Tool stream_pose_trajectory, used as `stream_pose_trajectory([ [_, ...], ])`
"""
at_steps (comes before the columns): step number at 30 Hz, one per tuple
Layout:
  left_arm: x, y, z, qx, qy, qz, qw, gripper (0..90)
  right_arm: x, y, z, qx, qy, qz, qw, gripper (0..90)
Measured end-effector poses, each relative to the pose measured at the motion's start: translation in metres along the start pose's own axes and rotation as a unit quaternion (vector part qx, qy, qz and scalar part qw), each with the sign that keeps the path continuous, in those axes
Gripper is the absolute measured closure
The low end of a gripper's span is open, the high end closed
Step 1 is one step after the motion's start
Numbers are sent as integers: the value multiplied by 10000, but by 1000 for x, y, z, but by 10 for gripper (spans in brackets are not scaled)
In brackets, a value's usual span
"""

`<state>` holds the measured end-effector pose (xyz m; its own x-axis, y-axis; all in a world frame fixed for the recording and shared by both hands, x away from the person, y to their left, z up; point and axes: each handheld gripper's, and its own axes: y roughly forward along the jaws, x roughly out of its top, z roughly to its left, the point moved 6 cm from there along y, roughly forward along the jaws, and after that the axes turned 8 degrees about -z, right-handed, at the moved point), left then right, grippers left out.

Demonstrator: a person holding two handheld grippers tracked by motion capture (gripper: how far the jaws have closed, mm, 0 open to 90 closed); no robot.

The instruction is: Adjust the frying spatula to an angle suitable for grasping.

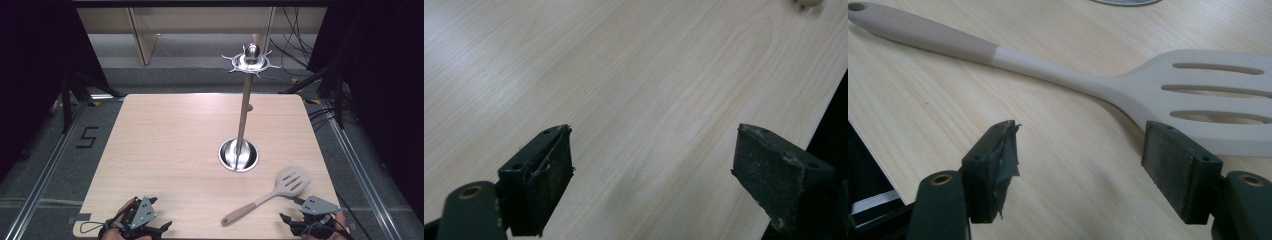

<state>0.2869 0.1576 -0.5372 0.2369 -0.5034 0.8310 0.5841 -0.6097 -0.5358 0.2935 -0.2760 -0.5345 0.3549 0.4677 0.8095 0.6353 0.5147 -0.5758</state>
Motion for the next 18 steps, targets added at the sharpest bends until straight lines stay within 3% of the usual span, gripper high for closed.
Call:
stream_pose_trajectory([
  [9, 0, -1, 1, 9, 33, 42, 10000, 154, 4, 0, 4, 44, 23, -15, 10000, 322],
  [13, 0, -1, 0, 7, 18, 40, 10000, 154, 8, 1, 3, 105, -135, -39, 9998, 323],
  [15, -1, -2, 1, 19, 71, 152, 9999, 154, 9, 1, 3, 158, -183, -4, 9997, 322],
  [18, 0, 0, 0, 4, 32, 32, 10000, 154, 12, 3, 5, 248, -255, 58, 9994, 326],
])
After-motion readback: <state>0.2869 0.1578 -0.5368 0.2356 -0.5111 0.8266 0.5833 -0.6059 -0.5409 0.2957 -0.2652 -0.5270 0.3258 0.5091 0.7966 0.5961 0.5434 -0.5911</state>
